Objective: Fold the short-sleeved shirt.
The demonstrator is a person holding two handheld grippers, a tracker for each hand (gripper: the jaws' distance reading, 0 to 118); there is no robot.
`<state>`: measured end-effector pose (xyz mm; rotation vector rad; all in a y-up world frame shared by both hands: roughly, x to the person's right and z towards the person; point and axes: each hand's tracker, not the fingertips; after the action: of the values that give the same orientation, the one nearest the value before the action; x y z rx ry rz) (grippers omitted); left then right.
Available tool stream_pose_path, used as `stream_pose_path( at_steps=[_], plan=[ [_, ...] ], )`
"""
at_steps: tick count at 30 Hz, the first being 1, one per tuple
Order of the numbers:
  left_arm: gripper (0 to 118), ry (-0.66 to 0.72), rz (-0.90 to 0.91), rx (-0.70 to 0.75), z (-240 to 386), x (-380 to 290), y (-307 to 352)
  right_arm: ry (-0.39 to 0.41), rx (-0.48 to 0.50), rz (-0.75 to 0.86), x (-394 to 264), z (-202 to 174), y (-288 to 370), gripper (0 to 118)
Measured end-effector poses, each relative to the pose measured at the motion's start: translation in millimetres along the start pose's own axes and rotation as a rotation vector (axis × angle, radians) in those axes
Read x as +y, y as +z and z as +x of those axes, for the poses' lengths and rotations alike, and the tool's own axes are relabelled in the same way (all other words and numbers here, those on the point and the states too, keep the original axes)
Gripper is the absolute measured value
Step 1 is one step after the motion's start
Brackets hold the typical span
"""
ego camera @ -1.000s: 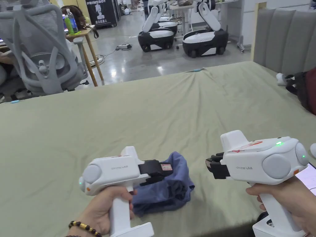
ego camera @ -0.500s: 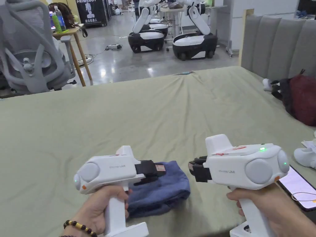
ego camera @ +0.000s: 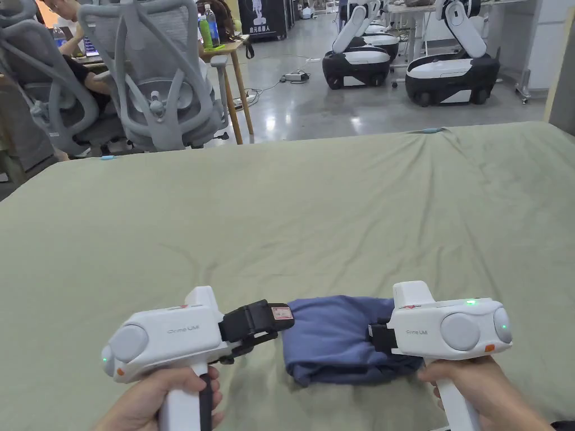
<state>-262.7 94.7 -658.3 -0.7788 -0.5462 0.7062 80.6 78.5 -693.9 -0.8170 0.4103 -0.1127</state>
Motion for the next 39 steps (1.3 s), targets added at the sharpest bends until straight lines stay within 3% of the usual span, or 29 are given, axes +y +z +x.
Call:
stream_pose_path(
  at_steps=[3,6,8,9,10,12,17,25,32,36,39],
  plan=[
    [106,0.067,-0.051,-0.05,-12.8,2.8,-39.7,0.012,0.006,0.0,-1.1,2.3,0.9,3],
    [86,0.075,-0.098,0.032,-13.7,-0.8,-76.2,-0.038,0.036,0.012,-6.2,8.3,6.9,2],
    [79,0.056,-0.087,0.022,-11.7,-4.2,-88.3,-0.061,0.046,0.017,-8.8,10.8,7.8,2],
    [60,0.04,-0.071,0.014,-10.3,-2.1,-92.5,-0.061,0.048,0.02,-9.8,10.6,8.1,2],
    [60,0.036,-0.07,0.011,-9.4,-1.5,-94.7,-0.06,0.046,0.022,-9.5,11.2,6.8,2],
    [40,0.024,-0.081,0.045,-7.9,0.0,-96.9,-0.056,0.047,0.027,-10.1,11.4,7.7,2],
    [33,-0.015,-0.106,0.019,-1.5,9.2,-81.2,-0.066,0.074,0.052,-6.8,9.6,14.7,2],
    [32,-0.073,-0.115,0.127,-41.9,77.8,-16.7,0.096,0.041,0.224,44.3,-47.8,48.4,2],
    [32,-0.086,-0.058,0.182,-144.3,155.3,116.0,0.151,0.155,0.253,88.2,-102.9,1.1,2],
    [32,-0.101,-0.055,0.221,-235.4,203.0,198.6,0.238,0.108,0.277,100.5,-150.9,-58.5,2],
    [32,-0.067,-0.034,0.248,-295.8,226.6,246.1,0.259,0.078,0.293,107.6,-183.4,-103.9,2]
  ],
)
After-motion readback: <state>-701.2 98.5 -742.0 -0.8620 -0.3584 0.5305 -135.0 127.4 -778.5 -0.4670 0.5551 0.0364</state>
